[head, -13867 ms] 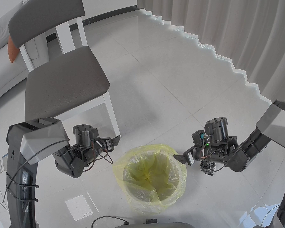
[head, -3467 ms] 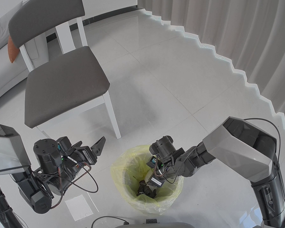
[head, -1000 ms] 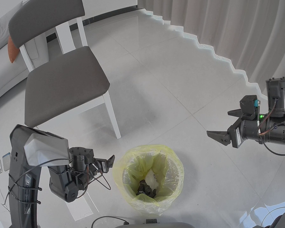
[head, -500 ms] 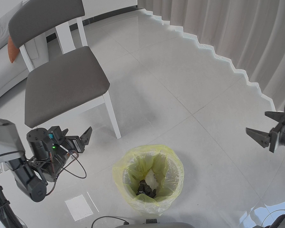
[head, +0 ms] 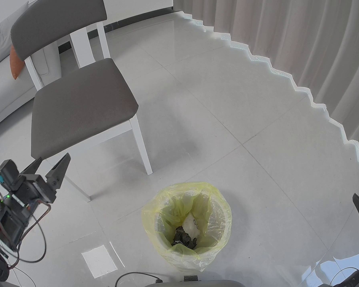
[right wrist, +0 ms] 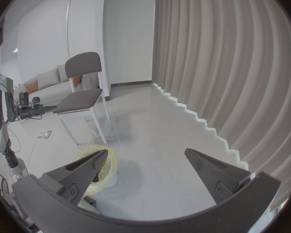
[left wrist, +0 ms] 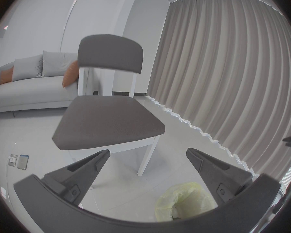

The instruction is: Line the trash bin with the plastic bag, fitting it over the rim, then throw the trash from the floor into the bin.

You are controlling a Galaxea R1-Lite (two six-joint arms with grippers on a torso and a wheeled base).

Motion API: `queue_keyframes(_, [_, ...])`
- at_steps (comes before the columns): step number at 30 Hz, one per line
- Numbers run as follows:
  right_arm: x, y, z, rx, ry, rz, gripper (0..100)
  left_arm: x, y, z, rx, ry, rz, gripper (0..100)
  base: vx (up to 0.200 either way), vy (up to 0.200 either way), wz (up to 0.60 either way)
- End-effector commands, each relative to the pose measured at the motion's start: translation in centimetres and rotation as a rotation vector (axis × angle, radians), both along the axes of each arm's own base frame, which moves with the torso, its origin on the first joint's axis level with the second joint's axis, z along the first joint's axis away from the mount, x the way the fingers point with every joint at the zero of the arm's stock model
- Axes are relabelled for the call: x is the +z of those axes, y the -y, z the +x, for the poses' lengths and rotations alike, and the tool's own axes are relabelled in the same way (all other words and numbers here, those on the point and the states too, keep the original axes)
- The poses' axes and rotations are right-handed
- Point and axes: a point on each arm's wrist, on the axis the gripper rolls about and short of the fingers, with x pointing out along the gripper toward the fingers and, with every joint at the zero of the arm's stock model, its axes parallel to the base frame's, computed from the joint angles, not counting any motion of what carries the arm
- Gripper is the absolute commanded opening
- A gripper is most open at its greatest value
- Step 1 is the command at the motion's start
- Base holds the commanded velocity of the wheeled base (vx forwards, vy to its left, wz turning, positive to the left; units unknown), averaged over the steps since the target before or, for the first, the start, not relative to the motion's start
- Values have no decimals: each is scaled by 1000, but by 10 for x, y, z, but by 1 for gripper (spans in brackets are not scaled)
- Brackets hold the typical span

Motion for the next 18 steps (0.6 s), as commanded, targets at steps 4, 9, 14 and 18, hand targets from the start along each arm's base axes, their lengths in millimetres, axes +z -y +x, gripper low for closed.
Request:
queue_keyframes(4, [-60, -5, -68, 126, 56, 141, 100, 3, -34, -128, 4, 133, -72, 100, 0, 0, 0])
queue_keyframes(9, [-70, -3, -75, 175, 31, 173, 100, 2, -37, -137, 34, 131, -122, 100, 0, 0, 0])
queue_keyframes(14, [-88, -1, -71, 73, 49, 176, 100, -2, -38, -145, 60, 165, -121, 100, 0, 0, 0])
queue_keyframes(18, [-102, 0, -61, 20, 113, 130, 100, -3, -39, -156, 91, 230, -124, 100, 0, 0, 0])
